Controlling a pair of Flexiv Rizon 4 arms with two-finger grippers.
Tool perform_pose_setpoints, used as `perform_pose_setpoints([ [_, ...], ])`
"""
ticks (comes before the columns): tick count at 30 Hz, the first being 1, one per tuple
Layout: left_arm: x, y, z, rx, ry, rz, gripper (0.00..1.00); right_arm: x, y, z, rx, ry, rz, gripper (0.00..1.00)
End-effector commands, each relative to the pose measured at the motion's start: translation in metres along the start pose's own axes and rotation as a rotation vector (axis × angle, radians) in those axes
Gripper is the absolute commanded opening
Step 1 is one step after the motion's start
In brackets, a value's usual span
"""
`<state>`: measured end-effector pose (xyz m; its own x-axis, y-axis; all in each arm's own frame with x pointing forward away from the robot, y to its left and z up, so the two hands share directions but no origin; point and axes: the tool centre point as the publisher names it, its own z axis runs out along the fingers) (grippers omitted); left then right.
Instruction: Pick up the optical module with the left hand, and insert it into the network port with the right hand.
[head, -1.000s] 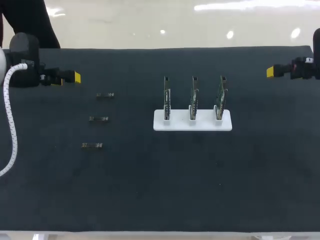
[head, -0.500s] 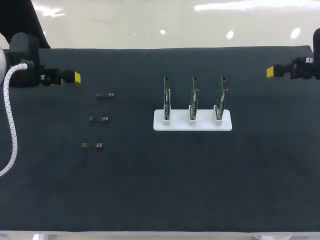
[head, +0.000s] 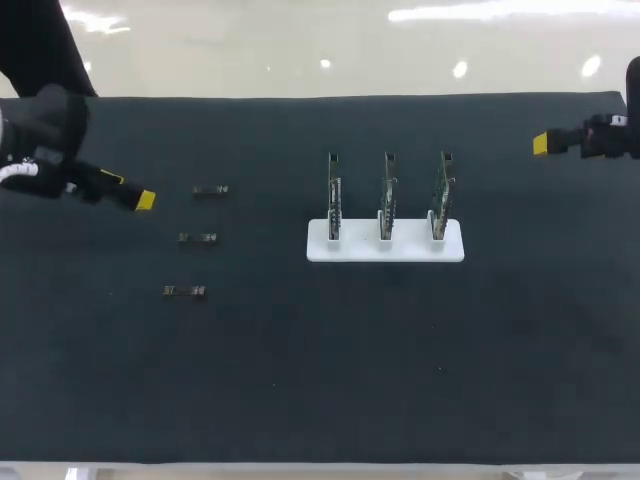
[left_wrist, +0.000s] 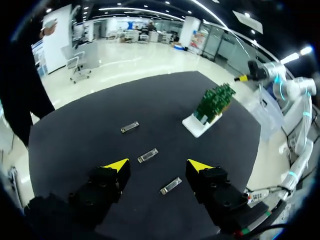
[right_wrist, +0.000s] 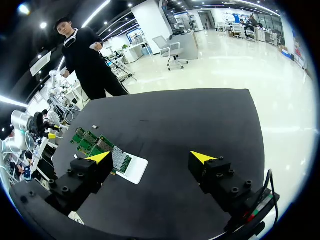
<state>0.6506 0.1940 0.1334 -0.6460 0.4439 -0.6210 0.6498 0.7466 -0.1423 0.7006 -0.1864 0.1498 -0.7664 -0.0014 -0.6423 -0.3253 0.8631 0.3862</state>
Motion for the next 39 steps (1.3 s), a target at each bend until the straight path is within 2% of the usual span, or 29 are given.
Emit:
perform_pose_setpoints([
  [1,-0.002,0.002,-0.002,0.004,0.084,0.084,1.00,0.000,0.001,0.000,0.006,-0.001,0.001,1.00],
  [8,0.001,-0.002,0.002,0.016,0.168,0.167,1.00,0.000,0.001,0.000,0.006,-0.001,0.001,1.00],
  [9,0.001,-0.003,0.003,0.017,0.171,0.171,1.00,0.001,0.003,0.000,-0.027,0.017,-0.030,1.00],
  [13,-0.001,-0.006,0.005,0.021,0.203,0.182,1.00,-0.005,0.015,0.001,-0.069,0.025,-0.246,1.00],
  [22,-0.002,-0.007,0.002,0.035,0.238,0.206,1.00,-0.016,0.040,0.006,-0.120,0.060,-0.592,1.00],
  [28,-0.001,-0.007,-0.002,0.033,0.230,0.208,1.00,-0.027,0.057,0.012,-0.209,0.115,-0.696,1.00],
  [33,0.000,-0.007,-0.006,0.029,0.229,0.208,1.00,-0.033,0.082,0.017,-0.240,0.163,-0.786,1.00],
  [39,0.004,-0.008,-0.013,0.025,0.220,0.211,1.00,-0.034,0.107,0.027,-0.348,0.225,-0.866,1.00],
])
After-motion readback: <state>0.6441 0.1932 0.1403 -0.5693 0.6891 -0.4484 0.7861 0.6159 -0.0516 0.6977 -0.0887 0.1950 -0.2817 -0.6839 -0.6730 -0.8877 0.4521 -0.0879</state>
